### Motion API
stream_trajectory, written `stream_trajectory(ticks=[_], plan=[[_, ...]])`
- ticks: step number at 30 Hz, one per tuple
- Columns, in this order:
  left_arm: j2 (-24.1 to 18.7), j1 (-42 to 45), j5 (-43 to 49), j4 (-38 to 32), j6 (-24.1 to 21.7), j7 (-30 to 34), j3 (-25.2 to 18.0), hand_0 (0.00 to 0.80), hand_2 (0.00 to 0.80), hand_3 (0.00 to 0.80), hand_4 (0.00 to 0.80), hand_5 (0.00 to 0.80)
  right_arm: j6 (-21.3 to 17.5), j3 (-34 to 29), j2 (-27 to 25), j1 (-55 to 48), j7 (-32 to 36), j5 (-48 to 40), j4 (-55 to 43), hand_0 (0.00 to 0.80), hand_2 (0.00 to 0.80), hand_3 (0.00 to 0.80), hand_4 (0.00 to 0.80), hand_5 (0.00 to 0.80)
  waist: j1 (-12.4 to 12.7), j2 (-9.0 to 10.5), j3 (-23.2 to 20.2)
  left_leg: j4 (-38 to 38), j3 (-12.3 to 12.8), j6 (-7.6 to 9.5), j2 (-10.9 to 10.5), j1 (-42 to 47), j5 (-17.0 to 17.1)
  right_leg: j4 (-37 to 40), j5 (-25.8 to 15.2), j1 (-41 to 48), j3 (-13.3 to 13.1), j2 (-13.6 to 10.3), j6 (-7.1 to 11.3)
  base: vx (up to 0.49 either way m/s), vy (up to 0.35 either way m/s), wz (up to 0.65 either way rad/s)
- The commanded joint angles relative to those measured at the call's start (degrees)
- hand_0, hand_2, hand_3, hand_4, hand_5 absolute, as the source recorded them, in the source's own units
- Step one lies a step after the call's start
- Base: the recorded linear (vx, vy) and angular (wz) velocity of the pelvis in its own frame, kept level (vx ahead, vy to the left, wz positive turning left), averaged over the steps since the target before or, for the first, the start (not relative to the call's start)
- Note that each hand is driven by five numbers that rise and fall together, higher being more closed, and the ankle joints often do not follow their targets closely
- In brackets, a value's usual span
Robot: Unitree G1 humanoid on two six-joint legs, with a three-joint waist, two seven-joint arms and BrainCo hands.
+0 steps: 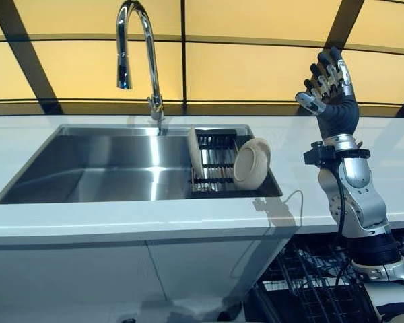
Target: Take plates into dishwasher
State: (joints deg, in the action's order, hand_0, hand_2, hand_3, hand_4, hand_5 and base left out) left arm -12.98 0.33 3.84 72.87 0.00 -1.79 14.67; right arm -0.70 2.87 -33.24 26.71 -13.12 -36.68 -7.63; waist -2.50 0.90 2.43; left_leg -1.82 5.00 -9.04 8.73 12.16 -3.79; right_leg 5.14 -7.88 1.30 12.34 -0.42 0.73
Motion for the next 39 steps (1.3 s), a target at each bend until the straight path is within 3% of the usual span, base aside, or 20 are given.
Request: stream_trajectory(ticks=[1,3,5,7,10,14,18,29,39], plan=[[-2.2,-0.7,2.1,-1.5,-2.4,-2.1,1.8,0.000,0.000,0.000,0.000,0.000,-0.9,-0.5,-1.3,3.3,-1.2,0.3,0.6,0.000,0.000,0.000,0.000,0.000,0.2,2.03,0.6,-18.8,-1.0,2.16,-4.4,-3.6,9.5,-4.4,2.9,-1.3,-1.2,-4.3,1.40,0.159,-0.213,0.02],[-2.1,-0.6,2.0,-1.9,-2.7,-2.4,1.9,0.000,0.000,0.000,0.000,0.000,-0.2,-0.3,-1.6,3.4,-2.2,1.2,0.9,0.000,0.000,0.000,0.000,0.000,0.7,2.60,1.2,-24.4,-0.7,1.90,-4.3,-7.4,10.6,-4.4,3.6,-0.1,-1.1,-4.4,0.50,0.124,-0.186,0.03],[-2.3,-0.6,1.9,-3.5,-1.6,-2.1,2.0,0.000,0.000,0.000,0.000,0.000,1.1,-0.4,-1.8,3.6,-3.6,1.6,1.3,0.000,0.000,0.000,0.000,0.000,1.9,3.41,2.4,-25.6,-0.1,2.62,-3.4,-13.1,8.9,-4.2,4.5,1.9,-1.6,-4.9,0.43,0.105,-0.110,-0.02],[-2.6,-0.8,2.1,-4.2,-1.2,-1.7,1.8,0.000,0.000,0.000,0.000,0.000,2.6,-0.1,-1.8,4.2,-4.4,1.5,2.5,0.000,0.000,0.000,0.000,0.000,2.6,3.30,3.3,-19.7,0.8,3.30,-3.2,-13.8,7.8,-4.1,5.4,3.2,-1.9,-5.0,1.20,0.116,0.024,-0.33],[-2.9,-1.3,2.3,-5.7,0.0,-0.7,1.7,0.000,0.000,0.000,0.000,0.000,5.7,0.4,-2.1,4.9,-5.6,0.7,4.4,0.000,0.000,0.000,0.000,0.000,3.8,2.43,3.8,-3.7,2.1,3.05,-3.2,-15.0,9.0,-2.9,6.5,5.7,-2.8,-3.9,2.27,0.149,0.082,-0.02],[-2.5,-1.4,2.2,-5.2,-0.2,-1.2,2.5,0.000,0.000,0.000,0.000,0.000,6.7,0.3,-2.7,4.1,-5.2,-2.2,7.5,0.000,0.000,0.000,0.000,0.000,4.7,2.70,3.9,1.1,0.5,3.87,-5.7,-15.1,8.8,-1.8,6.9,7.8,-4.2,-3.4,2.58,0.115,0.082,0.31],[-2.7,-2.4,0.5,-5.1,1.2,-1.5,3.1,0.000,0.000,0.000,0.000,0.000,7.8,-0.3,-3.4,3.8,-4.1,-4.1,9.2,0.000,0.000,0.000,0.000,0.000,3.8,2.68,2.4,5.7,0.6,4.92,-6.2,-11.2,8.3,-0.8,6.5,7.5,-3.8,-3.1,3.05,0.059,0.119,-0.32],[-4.5,-3.7,1.0,-4.1,2.6,-1.4,4.1,0.000,0.000,0.000,0.000,0.000,11.8,-2.3,-5.7,6.2,-4.8,-11.1,13.3,0.000,0.000,0.000,0.000,0.000,3.2,4.09,0.8,6.8,3.6,6.97,-7.4,-9.4,5.8,-1.4,5.9,5.9,-2.7,-4.4,5.02,0.029,0.088,-0.09],[-6.0,-4.6,0.7,-4.4,2.9,-0.6,5.6,0.000,0.000,0.000,0.000,0.000,18.1,-1.4,-13.8,16.0,-3.6,-14.8,27.4,0.000,0.000,0.000,0.000,0.000,4.0,5.43,0.5,6.8,4.3,7.92,-7.7,-8.2,4.4,-2.7,5.3,5.2,-3.0,-5.1,6.23,0.009,0.041,-0.04]])
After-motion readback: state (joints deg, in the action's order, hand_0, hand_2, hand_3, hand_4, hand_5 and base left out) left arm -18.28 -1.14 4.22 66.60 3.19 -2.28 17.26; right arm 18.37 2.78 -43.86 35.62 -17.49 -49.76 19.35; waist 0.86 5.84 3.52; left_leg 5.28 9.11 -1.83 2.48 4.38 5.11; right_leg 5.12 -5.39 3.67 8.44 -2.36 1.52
